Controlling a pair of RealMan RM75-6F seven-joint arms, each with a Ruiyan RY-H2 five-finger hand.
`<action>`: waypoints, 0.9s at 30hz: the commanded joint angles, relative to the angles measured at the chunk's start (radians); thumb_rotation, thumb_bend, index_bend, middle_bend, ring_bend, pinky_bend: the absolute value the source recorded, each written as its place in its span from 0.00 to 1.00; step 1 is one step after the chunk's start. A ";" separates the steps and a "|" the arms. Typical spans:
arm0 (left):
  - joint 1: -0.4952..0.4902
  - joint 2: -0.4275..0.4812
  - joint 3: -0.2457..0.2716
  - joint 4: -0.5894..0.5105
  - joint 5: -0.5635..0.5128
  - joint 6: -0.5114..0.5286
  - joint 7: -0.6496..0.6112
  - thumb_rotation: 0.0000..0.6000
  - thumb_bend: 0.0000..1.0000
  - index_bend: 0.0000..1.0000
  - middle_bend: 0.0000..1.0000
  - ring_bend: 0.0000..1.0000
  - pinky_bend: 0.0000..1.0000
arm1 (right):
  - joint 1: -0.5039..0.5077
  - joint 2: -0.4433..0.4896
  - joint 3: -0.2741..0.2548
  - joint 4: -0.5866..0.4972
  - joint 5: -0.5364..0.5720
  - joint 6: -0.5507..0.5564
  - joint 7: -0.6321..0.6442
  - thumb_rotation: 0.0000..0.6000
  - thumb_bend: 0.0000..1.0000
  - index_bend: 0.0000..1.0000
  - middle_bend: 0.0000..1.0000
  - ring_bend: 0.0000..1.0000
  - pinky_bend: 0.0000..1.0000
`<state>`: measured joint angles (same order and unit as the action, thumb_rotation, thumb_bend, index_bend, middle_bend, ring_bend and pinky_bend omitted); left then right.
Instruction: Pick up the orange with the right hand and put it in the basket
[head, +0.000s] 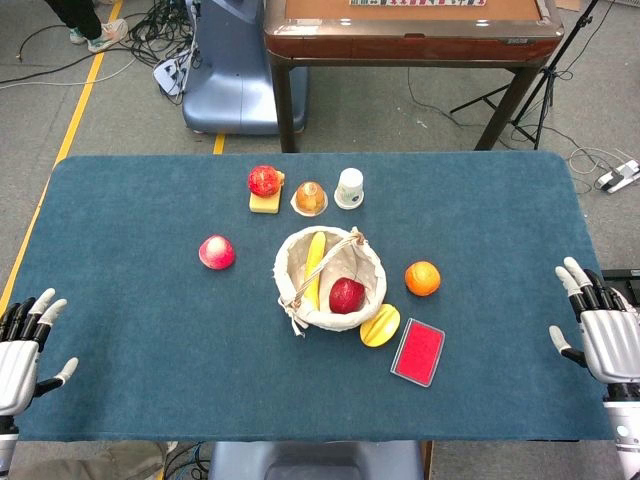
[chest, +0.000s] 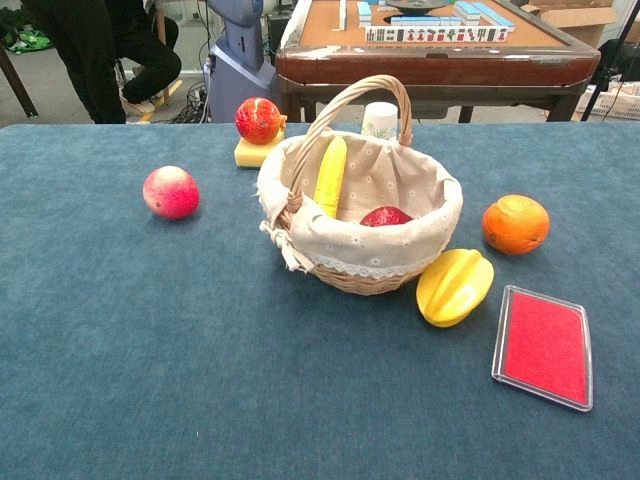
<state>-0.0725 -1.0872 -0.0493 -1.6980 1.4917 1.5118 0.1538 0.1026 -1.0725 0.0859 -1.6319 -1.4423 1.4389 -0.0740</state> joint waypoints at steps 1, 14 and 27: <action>-0.001 0.000 0.000 0.001 0.000 -0.001 0.001 1.00 0.26 0.14 0.00 0.00 0.00 | 0.000 0.000 0.000 0.000 -0.001 0.000 0.001 1.00 0.32 0.03 0.06 0.05 0.21; 0.000 -0.002 0.003 0.006 0.002 -0.001 0.000 1.00 0.26 0.14 0.00 0.00 0.00 | 0.071 0.015 0.012 -0.073 -0.002 -0.091 -0.112 1.00 0.32 0.03 0.06 0.05 0.21; 0.010 -0.006 0.009 0.013 0.001 0.009 -0.003 1.00 0.26 0.14 0.00 0.00 0.00 | 0.290 -0.085 0.067 -0.079 0.168 -0.389 -0.318 1.00 0.16 0.03 0.10 0.05 0.21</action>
<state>-0.0623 -1.0930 -0.0400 -1.6855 1.4922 1.5208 0.1507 0.3575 -1.1273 0.1384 -1.7278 -1.3094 1.0877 -0.3622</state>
